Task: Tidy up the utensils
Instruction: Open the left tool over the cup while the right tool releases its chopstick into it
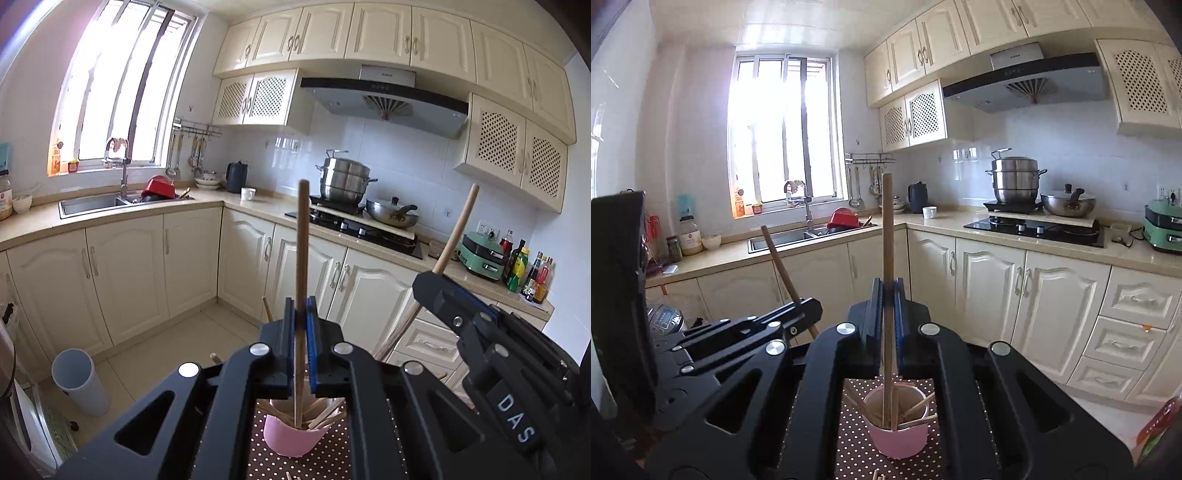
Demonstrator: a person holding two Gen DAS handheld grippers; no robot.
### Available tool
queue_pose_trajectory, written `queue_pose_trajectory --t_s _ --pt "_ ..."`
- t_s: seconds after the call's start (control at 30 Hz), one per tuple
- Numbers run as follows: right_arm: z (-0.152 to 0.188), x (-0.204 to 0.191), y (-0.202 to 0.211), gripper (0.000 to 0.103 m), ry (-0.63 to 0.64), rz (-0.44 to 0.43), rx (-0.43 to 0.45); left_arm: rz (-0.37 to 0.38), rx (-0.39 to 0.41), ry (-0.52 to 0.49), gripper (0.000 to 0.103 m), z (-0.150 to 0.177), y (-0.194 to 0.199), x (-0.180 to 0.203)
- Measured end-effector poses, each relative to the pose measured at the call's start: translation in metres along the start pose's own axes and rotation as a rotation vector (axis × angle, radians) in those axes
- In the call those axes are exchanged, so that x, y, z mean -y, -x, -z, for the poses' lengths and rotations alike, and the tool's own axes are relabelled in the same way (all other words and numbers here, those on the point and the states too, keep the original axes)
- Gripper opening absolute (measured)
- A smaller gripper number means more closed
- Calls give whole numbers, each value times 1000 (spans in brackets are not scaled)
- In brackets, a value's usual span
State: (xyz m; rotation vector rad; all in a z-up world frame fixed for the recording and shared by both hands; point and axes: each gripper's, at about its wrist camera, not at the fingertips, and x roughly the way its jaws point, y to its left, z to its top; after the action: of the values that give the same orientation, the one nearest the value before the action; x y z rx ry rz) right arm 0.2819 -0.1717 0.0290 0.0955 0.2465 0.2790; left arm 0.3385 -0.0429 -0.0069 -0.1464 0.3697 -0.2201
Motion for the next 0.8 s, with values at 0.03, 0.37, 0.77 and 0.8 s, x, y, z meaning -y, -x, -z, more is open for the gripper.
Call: queue_pose_trajectory --t_s 0.03,0.37,0.77,0.8 --pt "1 0 -2 6 0 0 -6 1 -14 -3 6 2 -4 0" --pt "10 6 -9 6 -13 -6 -53 -3 -67 -13 7 13 -12 -6" --pt "17 7 -11 6 -24 -13 -91 -51 -29 -28 41 11 7 -9" --pt "17 7 -11 6 -25 -13 -93 -68 -20 -29 42 12 10 -10"
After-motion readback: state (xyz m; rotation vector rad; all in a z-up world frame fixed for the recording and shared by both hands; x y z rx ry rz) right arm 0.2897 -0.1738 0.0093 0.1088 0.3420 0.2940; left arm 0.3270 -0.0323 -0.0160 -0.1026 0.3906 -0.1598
